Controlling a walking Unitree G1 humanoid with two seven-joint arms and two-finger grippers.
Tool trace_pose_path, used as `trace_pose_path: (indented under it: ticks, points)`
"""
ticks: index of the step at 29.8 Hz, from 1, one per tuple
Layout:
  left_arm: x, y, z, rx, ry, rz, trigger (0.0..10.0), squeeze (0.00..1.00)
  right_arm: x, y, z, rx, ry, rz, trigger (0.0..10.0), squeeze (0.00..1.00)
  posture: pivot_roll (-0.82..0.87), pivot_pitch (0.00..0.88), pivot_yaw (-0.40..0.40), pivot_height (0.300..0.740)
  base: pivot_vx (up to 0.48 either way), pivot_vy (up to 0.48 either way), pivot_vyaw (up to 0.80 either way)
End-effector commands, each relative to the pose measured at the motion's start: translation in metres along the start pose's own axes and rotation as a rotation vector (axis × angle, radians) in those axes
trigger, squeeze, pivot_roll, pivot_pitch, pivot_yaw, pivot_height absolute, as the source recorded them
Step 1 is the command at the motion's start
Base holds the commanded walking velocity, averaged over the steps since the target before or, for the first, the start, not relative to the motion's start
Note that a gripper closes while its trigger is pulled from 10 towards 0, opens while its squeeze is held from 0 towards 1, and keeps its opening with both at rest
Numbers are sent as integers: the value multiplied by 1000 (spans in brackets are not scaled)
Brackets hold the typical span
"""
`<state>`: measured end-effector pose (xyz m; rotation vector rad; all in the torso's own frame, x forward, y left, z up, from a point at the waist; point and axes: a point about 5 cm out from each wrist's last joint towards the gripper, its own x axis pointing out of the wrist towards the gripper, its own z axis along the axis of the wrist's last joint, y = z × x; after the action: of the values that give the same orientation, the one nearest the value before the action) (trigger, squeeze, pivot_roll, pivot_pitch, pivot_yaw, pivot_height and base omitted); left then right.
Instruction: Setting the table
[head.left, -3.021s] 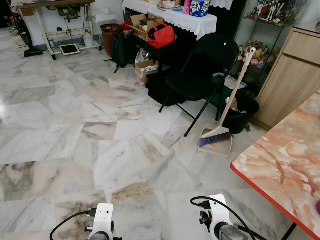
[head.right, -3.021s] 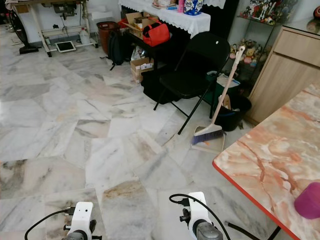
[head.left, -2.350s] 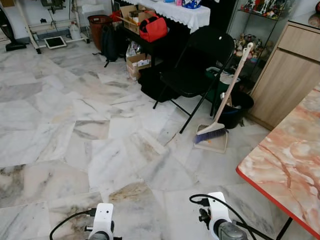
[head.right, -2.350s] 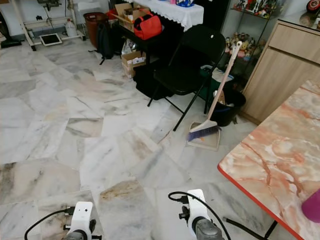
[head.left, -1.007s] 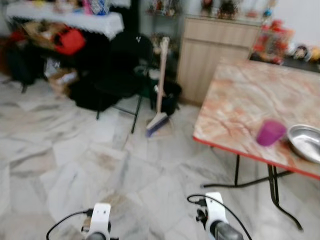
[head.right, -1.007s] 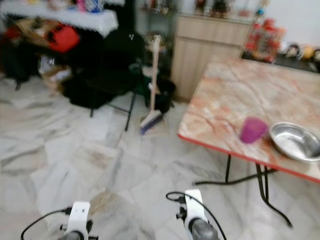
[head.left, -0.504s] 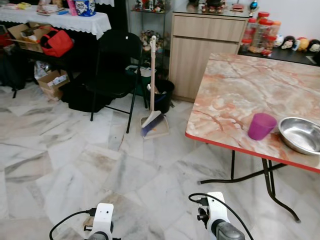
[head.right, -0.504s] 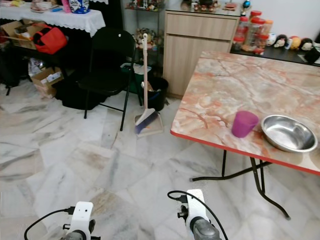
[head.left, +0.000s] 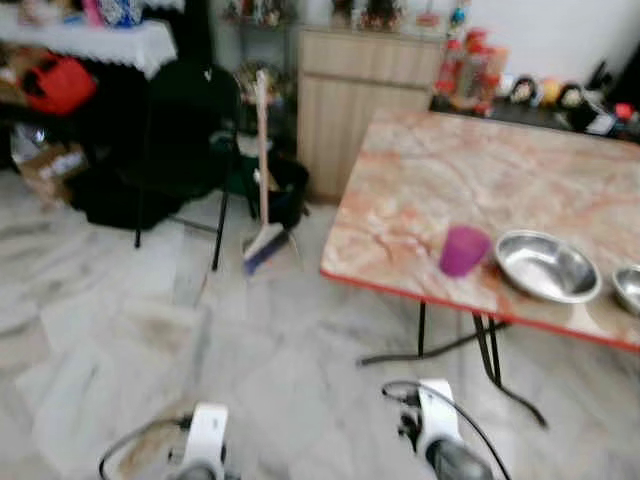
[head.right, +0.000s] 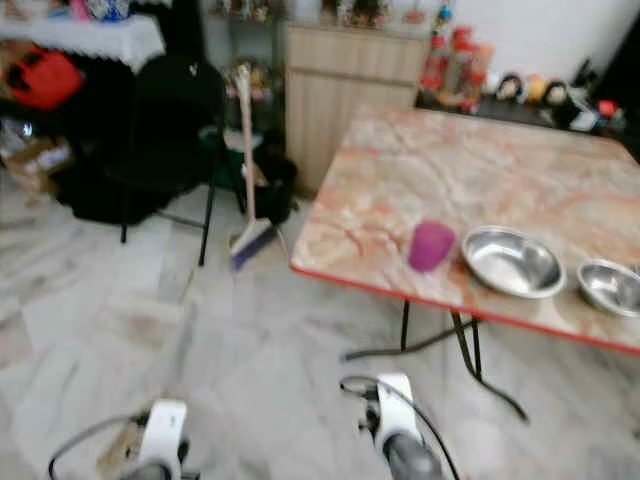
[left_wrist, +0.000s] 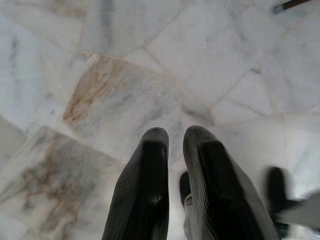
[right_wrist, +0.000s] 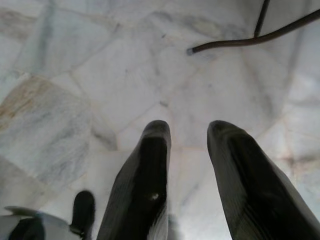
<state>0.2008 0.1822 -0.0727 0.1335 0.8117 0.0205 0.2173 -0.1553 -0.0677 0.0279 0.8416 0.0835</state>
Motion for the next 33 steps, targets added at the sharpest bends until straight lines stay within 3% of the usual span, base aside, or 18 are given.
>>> trace_pose_path:
  ticks: [1, 5, 17, 28, 33]
  points:
    - [0, -7, 0, 9, 8, -17, 10000, 0, 0, -7, 3, 0, -10, -18, 10000, 0, 89, 0, -22, 740, 0, -251, 0]
    - [0, -7, 0, 14, 8, -21, 10000, 0, -1, -8, 0, -1, 4, -22, 10000, 0, 89, 0, -22, 740, 0, -249, 0]
    - [0, -6, 0, 31, 7, -27, 10000, 0, -1, -7, 0, -15, 2, -15, 10000, 0, 88, 0, -18, 740, 0, -248, -579]
    - [0, -5, 0, 51, 8, -36, 10000, 0, -1, -6, -2, -14, 3, -14, 10000, 0, 85, 0, -13, 740, 0, 0, 0]
    - [1, -3, 3, 43, 3, -28, 10000, 0, -1, -5, -2, -7, 3, -19, 10000, 0, 84, 0, -9, 740, 0, 0, -671]
